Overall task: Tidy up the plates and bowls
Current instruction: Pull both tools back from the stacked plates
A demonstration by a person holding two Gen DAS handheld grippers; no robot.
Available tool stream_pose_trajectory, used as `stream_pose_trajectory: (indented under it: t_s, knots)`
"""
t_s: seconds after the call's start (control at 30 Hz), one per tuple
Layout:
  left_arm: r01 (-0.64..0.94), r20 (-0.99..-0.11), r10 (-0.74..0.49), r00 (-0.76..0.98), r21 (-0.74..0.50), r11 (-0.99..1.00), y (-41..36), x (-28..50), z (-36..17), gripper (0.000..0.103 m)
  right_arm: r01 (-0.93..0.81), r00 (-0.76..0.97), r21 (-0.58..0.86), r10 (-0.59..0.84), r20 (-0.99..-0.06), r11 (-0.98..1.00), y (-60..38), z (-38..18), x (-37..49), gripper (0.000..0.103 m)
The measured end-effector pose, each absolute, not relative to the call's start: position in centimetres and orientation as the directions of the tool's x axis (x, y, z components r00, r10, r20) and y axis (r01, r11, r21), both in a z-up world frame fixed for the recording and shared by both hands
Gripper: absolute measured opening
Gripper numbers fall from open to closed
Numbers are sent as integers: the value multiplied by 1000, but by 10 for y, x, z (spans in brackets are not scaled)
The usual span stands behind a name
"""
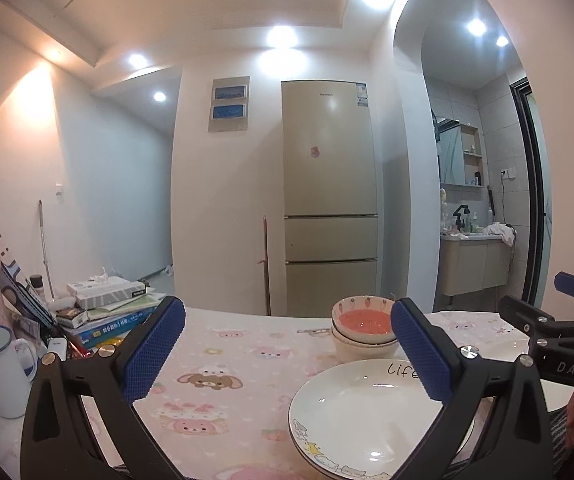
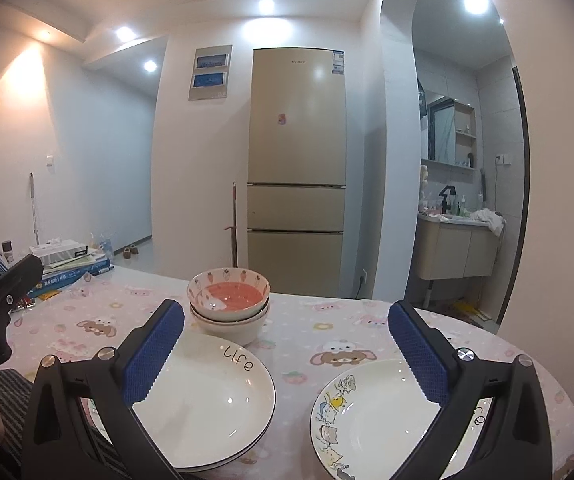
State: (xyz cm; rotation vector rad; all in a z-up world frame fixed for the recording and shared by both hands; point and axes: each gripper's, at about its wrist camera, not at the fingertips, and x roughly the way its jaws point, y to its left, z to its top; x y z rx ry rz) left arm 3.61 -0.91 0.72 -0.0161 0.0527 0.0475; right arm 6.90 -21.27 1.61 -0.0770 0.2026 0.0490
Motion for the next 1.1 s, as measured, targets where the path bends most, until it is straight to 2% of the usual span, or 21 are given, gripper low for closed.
stream_pose_trajectory:
  t_s: [0.27, 0.43, 0.57, 0.73, 0.83, 1.0, 1.1]
  knots:
    - [-41, -47, 41, 998, 11, 999, -18, 31, 0, 103, -36, 988, -109, 19, -152, 993, -209, 18, 60, 103]
    - [-32, -20, 33, 999, 53, 998, -29, 23, -3, 103, -47, 987, -47, 40, -155, 998, -217, 7, 59, 103]
    - [-49, 25, 47, 999, 72, 996, -33, 14, -2, 103, -30, 995, -6, 29, -100, 1000, -227, 8, 48, 103]
    - [-33, 47, 28, 999, 103, 994, -40, 11, -2, 103, -24, 998, -25, 22, -63, 999, -224, 9, 38, 103]
    - [-29, 60, 24, 998, 92, 995, -37, 8, -1, 103, -25, 999, -50, 22, -49, 998, -220, 9, 34, 103]
    - [-19, 21, 18, 1000, 64, 998, -32, 17, -2, 103, 9, 1000, -74, -11, -26, 997, -215, 11, 29, 103]
    - [-21, 28, 20, 999, 48, 999, -29, 15, -2, 103, 14, 1000, -74, -16, -21, 997, -214, 12, 28, 103]
